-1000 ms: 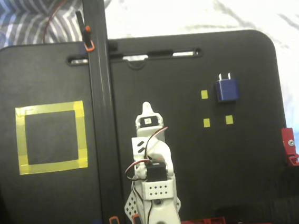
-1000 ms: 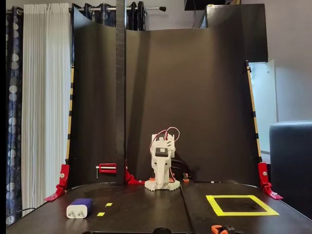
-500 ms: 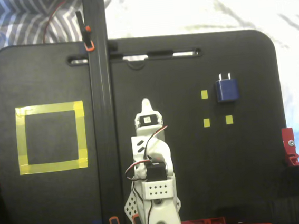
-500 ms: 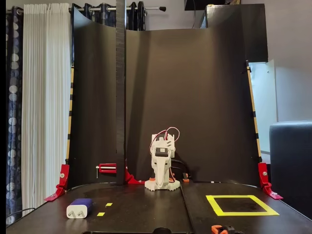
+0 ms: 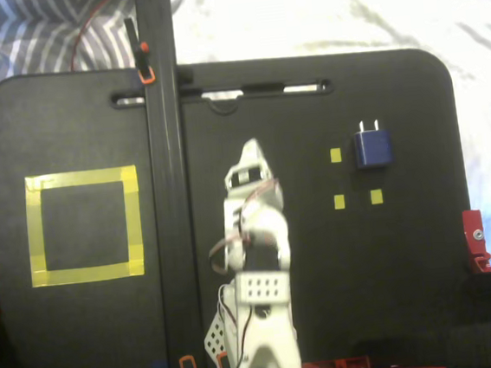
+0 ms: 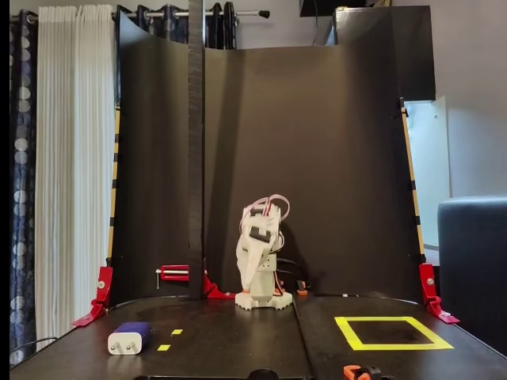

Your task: Grasp a block and put it in the designated area.

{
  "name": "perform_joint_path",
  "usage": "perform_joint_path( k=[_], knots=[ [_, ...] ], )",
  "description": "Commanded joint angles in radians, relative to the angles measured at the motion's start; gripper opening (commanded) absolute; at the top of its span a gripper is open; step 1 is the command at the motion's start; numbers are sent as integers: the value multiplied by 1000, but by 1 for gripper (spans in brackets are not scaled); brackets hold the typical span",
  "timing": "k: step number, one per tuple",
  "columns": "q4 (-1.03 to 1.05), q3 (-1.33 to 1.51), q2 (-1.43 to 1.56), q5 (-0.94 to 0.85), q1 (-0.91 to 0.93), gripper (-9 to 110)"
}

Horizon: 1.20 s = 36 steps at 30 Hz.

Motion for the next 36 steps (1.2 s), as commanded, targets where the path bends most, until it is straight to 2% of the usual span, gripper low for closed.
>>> perform_joint_path(
  k=[1,10,15,28,36],
  knots=[
    [-14,-166,-98,-83,11,0],
    [55,-494,-393,-449,37,0],
    [219,-706,-574,-627,57,0],
    [854,-1305,-1032,-1181,189,0],
    [1000,-1497,-1235,-1425,301,0]
  ],
)
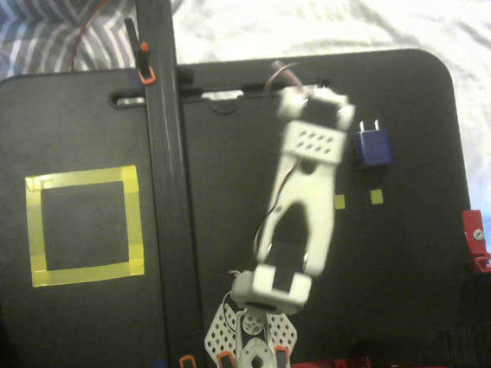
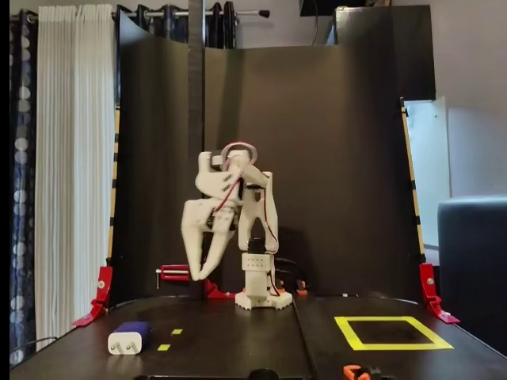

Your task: Grasp a block and put it in the designated area.

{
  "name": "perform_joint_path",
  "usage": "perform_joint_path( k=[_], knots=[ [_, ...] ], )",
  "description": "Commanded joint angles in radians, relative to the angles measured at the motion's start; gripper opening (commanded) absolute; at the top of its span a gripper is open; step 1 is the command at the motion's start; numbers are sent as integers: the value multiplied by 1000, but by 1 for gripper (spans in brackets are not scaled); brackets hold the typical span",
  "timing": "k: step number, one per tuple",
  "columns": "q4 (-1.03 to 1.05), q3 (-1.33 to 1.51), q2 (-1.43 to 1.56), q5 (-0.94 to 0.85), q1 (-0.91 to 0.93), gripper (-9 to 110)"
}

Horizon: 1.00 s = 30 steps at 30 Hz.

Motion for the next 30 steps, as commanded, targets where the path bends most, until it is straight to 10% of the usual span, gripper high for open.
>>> perform_joint_path(
  k=[1,30],
  knots=[
    [18,-64,-26,-67,44,0],
    [-140,-146,-272,-308,367,0]
  ],
)
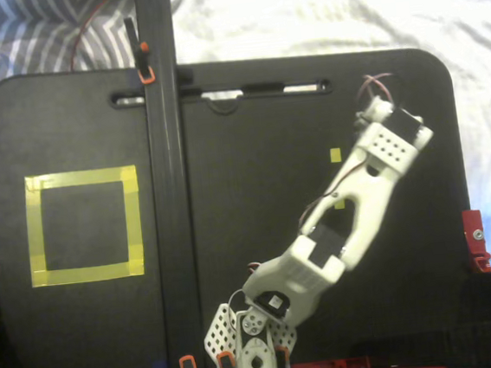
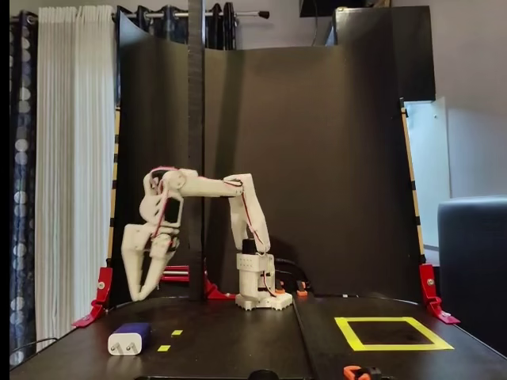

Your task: Grasp a block and put it in the designated area.

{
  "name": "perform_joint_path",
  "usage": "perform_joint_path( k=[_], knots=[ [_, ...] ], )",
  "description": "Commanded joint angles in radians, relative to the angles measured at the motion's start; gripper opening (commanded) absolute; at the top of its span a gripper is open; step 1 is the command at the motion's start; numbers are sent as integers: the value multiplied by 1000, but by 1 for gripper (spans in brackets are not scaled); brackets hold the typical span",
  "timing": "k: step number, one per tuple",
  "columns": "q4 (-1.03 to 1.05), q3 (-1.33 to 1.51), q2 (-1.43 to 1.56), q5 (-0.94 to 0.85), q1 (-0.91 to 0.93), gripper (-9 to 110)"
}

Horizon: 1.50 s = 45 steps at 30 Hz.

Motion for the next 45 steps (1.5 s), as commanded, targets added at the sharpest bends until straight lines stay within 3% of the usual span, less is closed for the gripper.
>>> perform_joint_path(
  k=[1,11,19,45],
  knots=[
    [-32,-38,-8,-15,20,0],
    [-55,-38,-31,-29,35,0],
    [-80,-38,-34,-84,63,36],
    [-175,-38,-153,-107,74,36]
  ],
)
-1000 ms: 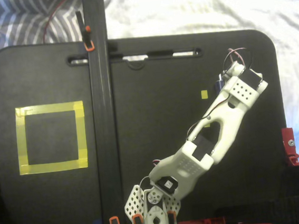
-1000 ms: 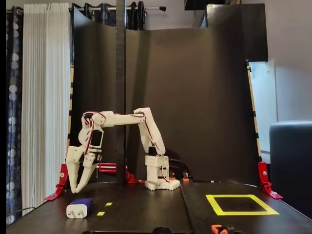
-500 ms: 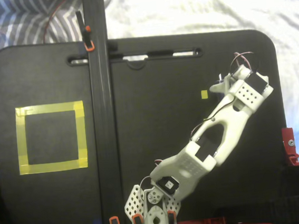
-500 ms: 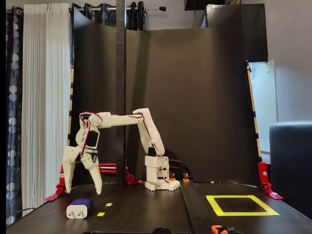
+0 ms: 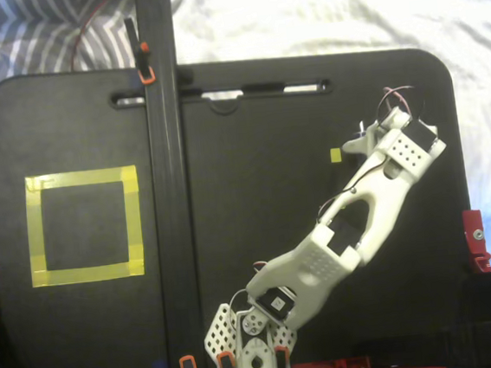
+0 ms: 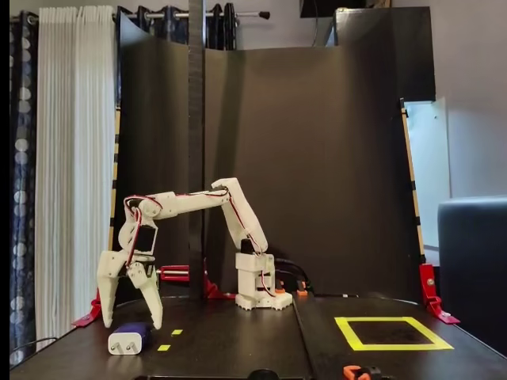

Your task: Grasp a block and put it in the designated area.

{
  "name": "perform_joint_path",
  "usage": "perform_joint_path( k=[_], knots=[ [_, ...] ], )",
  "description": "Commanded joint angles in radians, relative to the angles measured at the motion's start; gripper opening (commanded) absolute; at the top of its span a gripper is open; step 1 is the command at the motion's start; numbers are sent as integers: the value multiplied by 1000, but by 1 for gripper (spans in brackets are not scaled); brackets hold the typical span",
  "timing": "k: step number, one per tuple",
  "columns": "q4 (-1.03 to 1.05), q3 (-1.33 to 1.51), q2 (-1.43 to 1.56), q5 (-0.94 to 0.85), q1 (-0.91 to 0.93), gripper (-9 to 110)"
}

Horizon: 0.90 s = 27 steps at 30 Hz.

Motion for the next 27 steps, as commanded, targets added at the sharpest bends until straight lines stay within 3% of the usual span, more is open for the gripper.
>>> perform_joint_path(
  k=[1,23,27],
  knots=[
    [-8,-37,-2,-8,-6,36],
    [-64,-35,-97,-9,-17,36],
    [-67,-34,-103,-9,-20,19]
  ],
)
